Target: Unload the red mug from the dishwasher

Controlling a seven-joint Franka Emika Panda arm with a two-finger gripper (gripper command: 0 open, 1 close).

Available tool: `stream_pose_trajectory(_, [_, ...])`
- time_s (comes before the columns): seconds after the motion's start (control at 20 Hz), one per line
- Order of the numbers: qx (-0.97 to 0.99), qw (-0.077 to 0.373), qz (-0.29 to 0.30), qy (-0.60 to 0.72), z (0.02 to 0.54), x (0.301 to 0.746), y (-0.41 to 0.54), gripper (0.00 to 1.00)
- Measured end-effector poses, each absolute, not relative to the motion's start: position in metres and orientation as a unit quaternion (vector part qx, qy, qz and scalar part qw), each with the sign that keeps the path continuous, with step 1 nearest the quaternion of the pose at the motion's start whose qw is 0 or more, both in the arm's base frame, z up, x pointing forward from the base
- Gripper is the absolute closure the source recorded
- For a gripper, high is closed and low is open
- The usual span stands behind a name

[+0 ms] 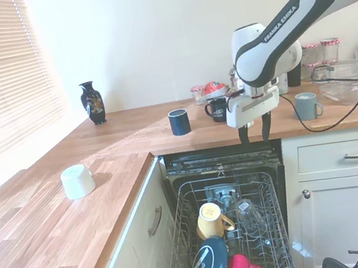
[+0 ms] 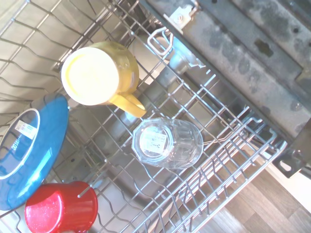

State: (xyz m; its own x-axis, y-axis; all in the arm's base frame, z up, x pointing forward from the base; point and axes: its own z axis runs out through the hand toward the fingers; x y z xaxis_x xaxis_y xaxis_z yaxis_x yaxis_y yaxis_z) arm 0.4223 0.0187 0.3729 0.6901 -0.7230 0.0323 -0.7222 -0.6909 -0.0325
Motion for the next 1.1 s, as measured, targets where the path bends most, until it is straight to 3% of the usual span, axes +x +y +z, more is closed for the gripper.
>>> stream_pose_trajectory(0.4, [-0.927, -0.008, -0.012, 0.374, 0.360, 0.422, 0.038, 0.00])
stream_pose_trajectory(1.1, [-0.957, -0.132, 0.044, 0.255, 0.171, 0.356, 0.188, 0.00])
